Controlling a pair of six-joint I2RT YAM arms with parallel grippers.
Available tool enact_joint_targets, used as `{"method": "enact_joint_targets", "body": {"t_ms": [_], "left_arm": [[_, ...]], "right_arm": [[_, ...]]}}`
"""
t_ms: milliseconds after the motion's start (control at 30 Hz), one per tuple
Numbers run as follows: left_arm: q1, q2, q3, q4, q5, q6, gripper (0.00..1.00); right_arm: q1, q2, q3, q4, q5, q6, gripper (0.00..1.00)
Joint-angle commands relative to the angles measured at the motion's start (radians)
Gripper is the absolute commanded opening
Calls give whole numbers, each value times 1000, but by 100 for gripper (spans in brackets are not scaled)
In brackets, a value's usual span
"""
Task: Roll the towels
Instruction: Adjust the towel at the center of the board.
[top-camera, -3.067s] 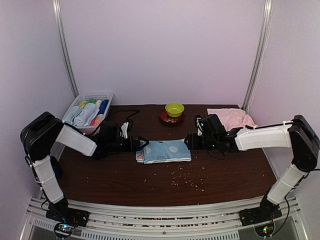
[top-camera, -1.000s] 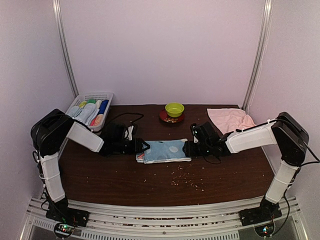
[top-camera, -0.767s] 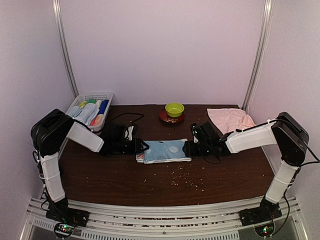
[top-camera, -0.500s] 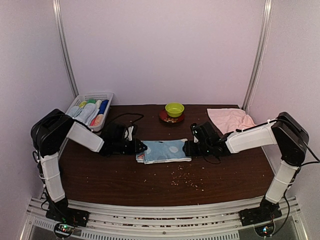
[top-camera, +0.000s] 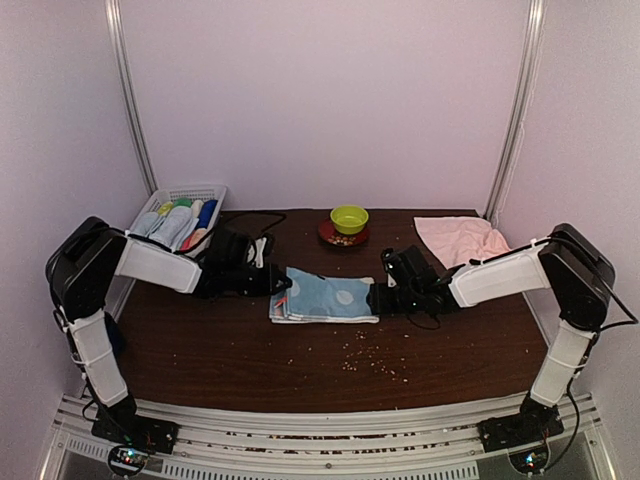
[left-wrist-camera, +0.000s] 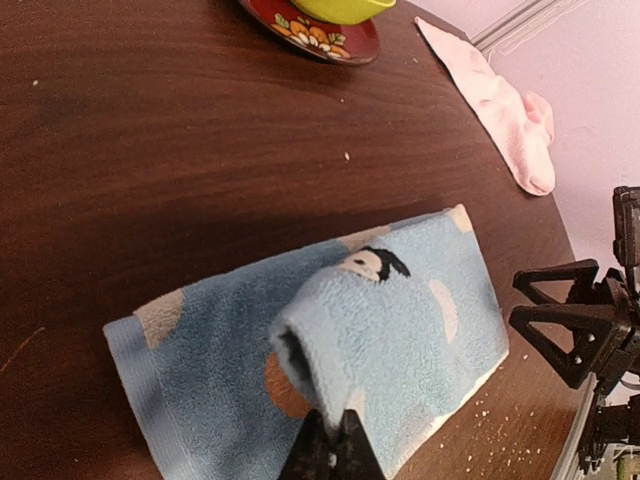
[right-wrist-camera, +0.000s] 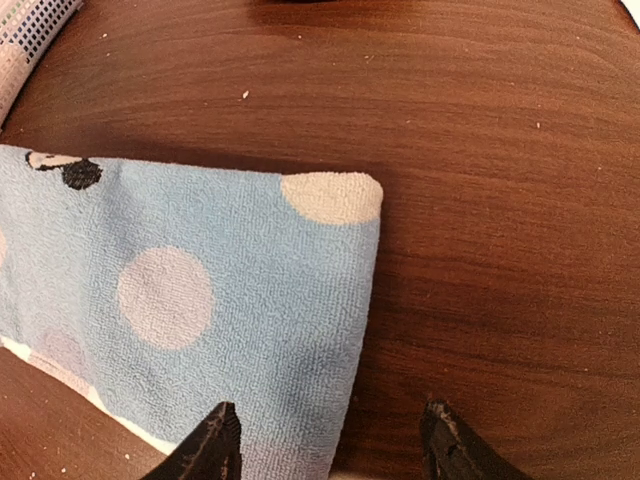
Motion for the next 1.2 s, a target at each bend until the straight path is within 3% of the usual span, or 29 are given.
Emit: {"method": "enact_joint_targets", "body": {"t_ms": [0,767,1167], "left_arm": [[-2,-15,47,-64,-46,51,2],[20,34,215,-340,-167,208,5],[32,90,217,-313,-270,240,14]], "right_arm": [[2,10,13,0,25,0,61],[8,46,42,-14,16,-11,63],[16,34,38,-16,16,-15,63]]}}
